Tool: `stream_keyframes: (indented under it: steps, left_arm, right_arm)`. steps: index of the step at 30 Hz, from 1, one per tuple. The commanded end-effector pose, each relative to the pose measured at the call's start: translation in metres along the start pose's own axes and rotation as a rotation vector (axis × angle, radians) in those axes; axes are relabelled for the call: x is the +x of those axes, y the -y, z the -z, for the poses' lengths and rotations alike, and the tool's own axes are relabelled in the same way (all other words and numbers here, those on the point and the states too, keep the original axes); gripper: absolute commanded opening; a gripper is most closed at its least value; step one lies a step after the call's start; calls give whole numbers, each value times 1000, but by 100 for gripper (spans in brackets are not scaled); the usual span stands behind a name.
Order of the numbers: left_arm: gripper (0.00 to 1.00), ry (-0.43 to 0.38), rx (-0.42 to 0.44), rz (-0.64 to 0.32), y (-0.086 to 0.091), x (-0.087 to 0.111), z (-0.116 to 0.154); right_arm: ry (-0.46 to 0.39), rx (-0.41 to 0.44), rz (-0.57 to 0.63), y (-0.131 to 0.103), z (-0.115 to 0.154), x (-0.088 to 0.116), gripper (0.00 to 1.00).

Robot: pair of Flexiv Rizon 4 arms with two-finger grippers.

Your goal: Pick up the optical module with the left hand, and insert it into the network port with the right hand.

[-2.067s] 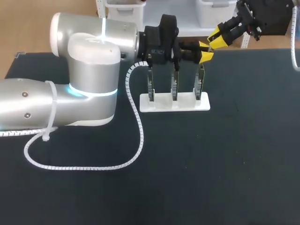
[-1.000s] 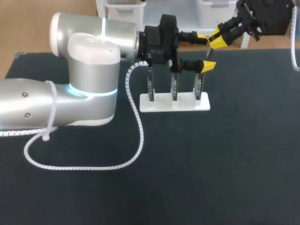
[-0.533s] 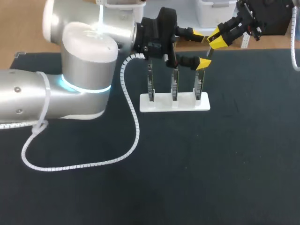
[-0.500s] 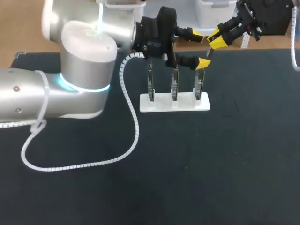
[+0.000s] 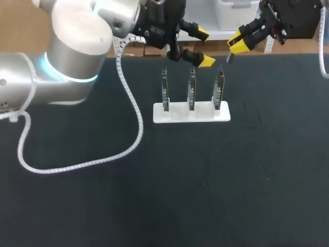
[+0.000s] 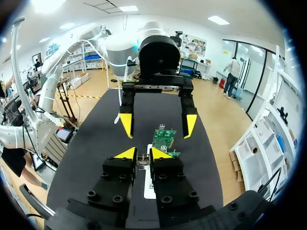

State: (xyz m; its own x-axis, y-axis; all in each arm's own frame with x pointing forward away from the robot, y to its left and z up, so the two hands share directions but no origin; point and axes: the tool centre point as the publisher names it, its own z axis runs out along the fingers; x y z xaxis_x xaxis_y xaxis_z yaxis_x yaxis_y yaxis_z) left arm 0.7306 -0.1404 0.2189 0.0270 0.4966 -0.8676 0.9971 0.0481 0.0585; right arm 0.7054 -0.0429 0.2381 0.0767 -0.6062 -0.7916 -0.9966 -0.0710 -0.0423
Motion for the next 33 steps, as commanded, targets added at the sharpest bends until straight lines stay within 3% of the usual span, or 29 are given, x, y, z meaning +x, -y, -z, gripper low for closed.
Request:
stream_keyframes:
  steps: [1, 14, 23, 33]
  left_arm:
    - [100, -106, 16, 2, -6, 3, 6]
    - [100, -120, 17, -7, -9, 9, 7]
    - [100, -120, 17, -7, -9, 9, 7]
    - [100, -120, 17, -7, -9, 9, 7]
  right_arm:
    - [0, 2, 0, -1, 0, 0, 0]
    - [0, 2, 0, -1, 0, 0, 0]
    - [-80, -116, -47, 3, -4, 7, 0]
    - [-72, -162, -64, 7, -16, 21, 0]
